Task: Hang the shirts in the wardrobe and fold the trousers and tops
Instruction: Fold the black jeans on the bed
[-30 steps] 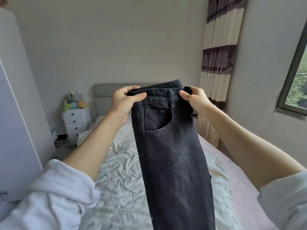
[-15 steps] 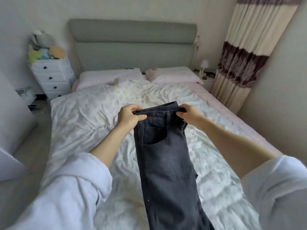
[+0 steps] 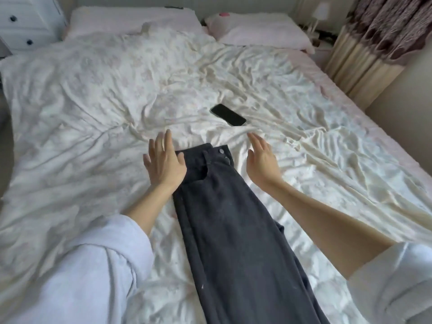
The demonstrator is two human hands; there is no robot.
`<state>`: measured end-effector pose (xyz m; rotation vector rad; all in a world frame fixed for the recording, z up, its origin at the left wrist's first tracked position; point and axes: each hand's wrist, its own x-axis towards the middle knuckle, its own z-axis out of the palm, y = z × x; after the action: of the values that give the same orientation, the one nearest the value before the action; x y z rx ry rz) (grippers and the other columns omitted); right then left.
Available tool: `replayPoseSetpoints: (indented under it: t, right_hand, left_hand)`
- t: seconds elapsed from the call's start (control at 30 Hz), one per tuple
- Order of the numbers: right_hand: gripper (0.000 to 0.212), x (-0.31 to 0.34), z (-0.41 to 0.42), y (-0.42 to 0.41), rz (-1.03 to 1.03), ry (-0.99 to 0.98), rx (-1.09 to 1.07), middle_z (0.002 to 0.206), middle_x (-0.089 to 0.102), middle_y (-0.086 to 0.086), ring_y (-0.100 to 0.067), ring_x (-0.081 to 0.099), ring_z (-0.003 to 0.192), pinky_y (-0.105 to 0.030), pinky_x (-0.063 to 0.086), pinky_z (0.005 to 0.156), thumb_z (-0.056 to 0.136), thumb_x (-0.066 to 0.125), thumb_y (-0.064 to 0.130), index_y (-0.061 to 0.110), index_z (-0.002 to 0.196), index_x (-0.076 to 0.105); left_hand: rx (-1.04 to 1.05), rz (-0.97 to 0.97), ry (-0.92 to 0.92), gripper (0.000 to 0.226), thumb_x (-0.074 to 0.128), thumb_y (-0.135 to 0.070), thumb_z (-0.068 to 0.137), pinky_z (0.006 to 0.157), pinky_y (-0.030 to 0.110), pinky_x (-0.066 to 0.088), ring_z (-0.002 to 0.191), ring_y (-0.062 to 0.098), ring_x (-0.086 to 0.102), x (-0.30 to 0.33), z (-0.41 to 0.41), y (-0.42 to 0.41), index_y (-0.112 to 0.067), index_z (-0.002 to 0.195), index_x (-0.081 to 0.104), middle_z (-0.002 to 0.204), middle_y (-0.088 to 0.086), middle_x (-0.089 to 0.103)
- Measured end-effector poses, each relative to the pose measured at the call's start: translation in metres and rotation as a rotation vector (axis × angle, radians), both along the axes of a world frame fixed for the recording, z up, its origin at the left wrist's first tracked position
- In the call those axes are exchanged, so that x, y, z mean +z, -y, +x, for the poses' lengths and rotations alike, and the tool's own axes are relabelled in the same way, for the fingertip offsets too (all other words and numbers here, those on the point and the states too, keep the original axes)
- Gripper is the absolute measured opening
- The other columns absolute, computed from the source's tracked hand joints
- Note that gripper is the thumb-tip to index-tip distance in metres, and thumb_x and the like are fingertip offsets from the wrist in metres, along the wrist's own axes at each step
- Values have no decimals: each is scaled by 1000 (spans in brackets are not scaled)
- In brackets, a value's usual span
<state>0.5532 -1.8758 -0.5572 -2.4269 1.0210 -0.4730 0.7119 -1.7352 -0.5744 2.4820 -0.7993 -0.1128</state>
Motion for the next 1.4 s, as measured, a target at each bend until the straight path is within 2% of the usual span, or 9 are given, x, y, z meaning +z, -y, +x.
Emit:
replayPoseSetpoints:
  t: [0.23, 0.3, 0.57, 0.7, 0.83, 0.93, 1.1, 1.23, 1.4]
  right_hand:
    - [52, -134, -83, -91, -138, -512, 210, 155, 2, 1, -21, 4, 145, -40, -9, 115, 101, 22, 34, 18, 149, 10]
    - [52, -151, -106, -99, -199, -599, 180, 154, 16, -3, -26, 17, 143, -42, 2, 115, 98, 20, 38, 18, 146, 23]
    - [52, -148, -181, -152, -23, -444, -105, 154, 19, -8, -23, 10, 143, -38, 6, 117, 97, 37, 25, 14, 146, 25]
    - [46, -127, -261, -206, 68, -318, -442, 137, 49, -9, -28, 46, 127, -43, 36, 103, 87, 52, 9, 7, 133, 48]
    - [39, -111, -346, -256, 389, -357, -736, 112, 59, -2, -24, 53, 106, -34, 34, 93, 88, 55, 10, 12, 126, 52]
    - [25, -104, -400, -278, 521, -324, -821, 105, 61, 7, -19, 56, 98, -34, 37, 93, 87, 55, 14, 15, 112, 58]
    - [20, -122, -464, -292, 699, -472, -803, 102, 58, 10, -15, 52, 102, -28, 26, 97, 91, 48, 27, 21, 110, 53]
    - [11, -134, -506, -309, 834, -502, -769, 72, 47, 16, -12, 47, 77, -33, 31, 96, 91, 43, 35, 26, 84, 43]
    - [6, -138, -551, -322, 892, -497, -681, 85, 51, 13, -17, 53, 88, -31, 31, 89, 91, 45, 28, 26, 85, 45]
  left_hand:
    - [-645, 232, 225, 52, 28, -41, 92, 108, 55, 25, 136, 34, 33, -120, -102, -42, -23, 139, 42, 147, 10, 38]
    - [-630, 339, 203, 54, 24, -45, 92, 111, 52, 22, 138, 33, 30, -147, -112, -49, -29, 141, 36, 149, 9, 34]
    - [-408, 427, -9, 59, 23, -45, 96, 113, 54, -4, 144, 29, -6, -146, -135, -35, -27, 149, 5, 158, 2, 0]
    - [-871, 258, 75, 59, 39, -35, 95, 111, 59, 0, 144, 26, -4, -122, -195, -39, -26, 148, 16, 158, -1, 8]
    - [-1320, 333, 155, 54, 38, -40, 96, 108, 60, -11, 145, 20, -3, -110, -262, -41, -30, 146, 24, 155, -7, 19]
    - [-1509, 396, 177, 46, 43, -47, 92, 107, 59, -14, 135, 16, 26, -106, -305, -37, -31, 135, 45, 135, -10, 46]
    - [-1634, 486, 204, 32, 46, -46, 89, 107, 43, 8, 111, 13, 44, -98, -356, -29, -30, 117, 54, 111, -13, 56]
    - [-1709, 577, 72, 25, 45, -41, 92, 98, 30, 24, 99, 10, 50, -95, -385, -31, -30, 114, 52, 102, -14, 55]
    - [-1685, 667, -84, 20, 45, -34, 95, 78, 24, 32, 88, 8, 50, -88, -405, -25, -32, 108, 59, 90, -19, 49]
